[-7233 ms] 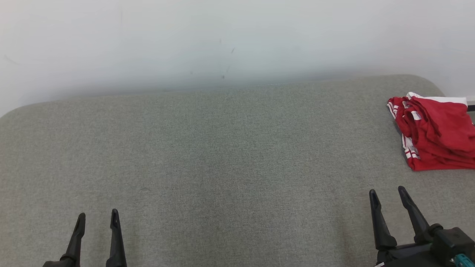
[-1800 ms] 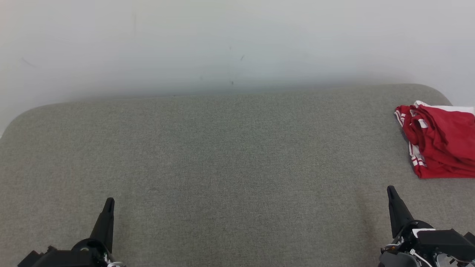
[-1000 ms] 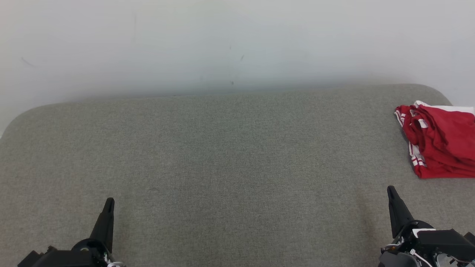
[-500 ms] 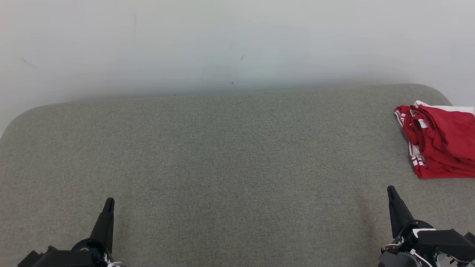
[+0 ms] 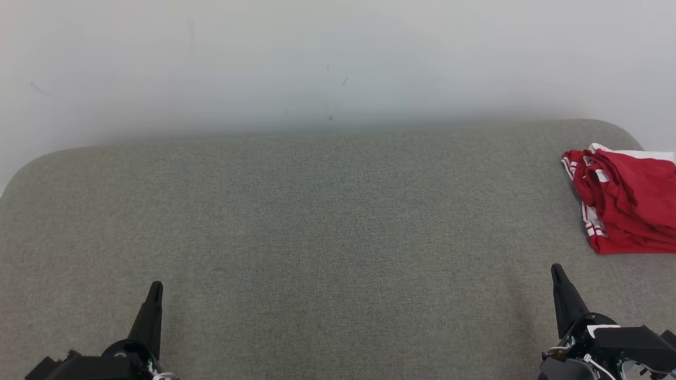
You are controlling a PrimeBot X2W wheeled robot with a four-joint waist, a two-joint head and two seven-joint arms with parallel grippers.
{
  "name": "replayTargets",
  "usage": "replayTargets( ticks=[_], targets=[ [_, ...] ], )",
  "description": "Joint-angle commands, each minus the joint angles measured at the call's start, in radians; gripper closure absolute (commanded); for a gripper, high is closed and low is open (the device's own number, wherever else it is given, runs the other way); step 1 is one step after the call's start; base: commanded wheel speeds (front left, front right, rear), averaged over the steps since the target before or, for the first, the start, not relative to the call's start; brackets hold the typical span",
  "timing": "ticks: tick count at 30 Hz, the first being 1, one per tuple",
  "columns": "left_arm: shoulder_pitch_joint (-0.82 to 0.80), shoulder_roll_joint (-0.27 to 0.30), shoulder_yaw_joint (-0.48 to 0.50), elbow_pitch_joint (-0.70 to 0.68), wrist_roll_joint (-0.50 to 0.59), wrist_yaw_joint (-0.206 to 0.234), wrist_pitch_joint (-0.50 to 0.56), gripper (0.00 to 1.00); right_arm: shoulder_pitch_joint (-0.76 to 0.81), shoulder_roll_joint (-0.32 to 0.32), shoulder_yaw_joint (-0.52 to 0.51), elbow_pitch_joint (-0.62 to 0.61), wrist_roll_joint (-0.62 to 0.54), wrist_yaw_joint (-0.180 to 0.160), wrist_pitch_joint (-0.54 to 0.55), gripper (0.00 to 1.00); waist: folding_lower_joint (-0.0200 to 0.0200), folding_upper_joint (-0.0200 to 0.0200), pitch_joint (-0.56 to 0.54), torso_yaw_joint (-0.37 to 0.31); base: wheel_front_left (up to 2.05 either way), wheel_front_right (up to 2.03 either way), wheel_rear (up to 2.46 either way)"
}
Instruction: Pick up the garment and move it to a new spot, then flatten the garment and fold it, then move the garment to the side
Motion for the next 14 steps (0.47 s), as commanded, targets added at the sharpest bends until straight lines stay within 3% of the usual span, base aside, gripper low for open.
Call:
replayTargets(
  ticks=[1,14],
  targets=[
    [-0.007,0.006,0.003,0.002,-0.005,0.0,0.004,1.0,-0.006,0.003,-0.002,0.001,-0.006,-0.002,0.003,1.0,0.0,-0.0001,0.0,0.0,0.0,0.0,0.0],
    [-0.007,0.006,0.003,0.002,-0.005,0.0,0.004,1.0,-0.005,0.004,-0.004,0.001,-0.006,-0.002,0.005,1.0,0.0,-0.0001,0.0,0.0,0.0,0.0,0.0]
  ],
)
